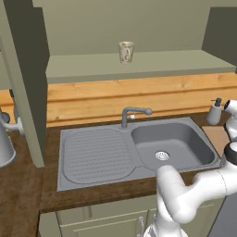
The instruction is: Pick the kettle from the counter and place it on the tray. Then pick the mug from the cabinet and place it on the tray. Then close the cabinet doors.
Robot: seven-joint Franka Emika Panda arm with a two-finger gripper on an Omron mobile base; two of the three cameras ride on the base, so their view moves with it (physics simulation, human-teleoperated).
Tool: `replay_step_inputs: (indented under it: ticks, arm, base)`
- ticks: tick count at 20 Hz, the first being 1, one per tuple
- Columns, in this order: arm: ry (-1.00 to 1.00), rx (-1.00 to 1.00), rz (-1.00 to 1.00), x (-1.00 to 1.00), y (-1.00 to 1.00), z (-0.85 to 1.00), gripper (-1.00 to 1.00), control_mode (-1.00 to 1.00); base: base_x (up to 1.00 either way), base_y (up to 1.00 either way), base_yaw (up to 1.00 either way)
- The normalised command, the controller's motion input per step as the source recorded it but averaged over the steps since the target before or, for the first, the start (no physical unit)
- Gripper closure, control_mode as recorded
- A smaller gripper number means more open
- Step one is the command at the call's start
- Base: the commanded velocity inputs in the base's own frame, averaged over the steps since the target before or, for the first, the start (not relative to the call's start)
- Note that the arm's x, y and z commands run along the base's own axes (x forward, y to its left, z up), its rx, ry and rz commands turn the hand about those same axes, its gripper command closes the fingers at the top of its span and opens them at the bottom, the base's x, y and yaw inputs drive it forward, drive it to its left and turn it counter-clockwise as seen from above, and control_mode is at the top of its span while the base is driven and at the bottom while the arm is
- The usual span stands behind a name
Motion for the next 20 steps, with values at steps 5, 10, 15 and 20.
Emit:
replay_step_inputs:
  ticks: [5,10,15,20]
  arm:
    - [0.00,0.02,0.05,-0.33,0.39,0.18,1.00,-1.00]
    - [-0.01,0.00,0.13,-0.30,0.44,0.09,1.00,-1.00]
    - [-0.09,0.00,0.15,-0.33,0.43,0.12,1.00,-1.00]
    - [-0.10,0.00,0.23,-0.16,0.51,0.18,1.00,-1.00]
  base:
    - [0.00,0.00,0.00]
    - [0.00,0.00,0.00]
    - [0.00,0.00,0.00]
    - [0.00,0.00,0.00]
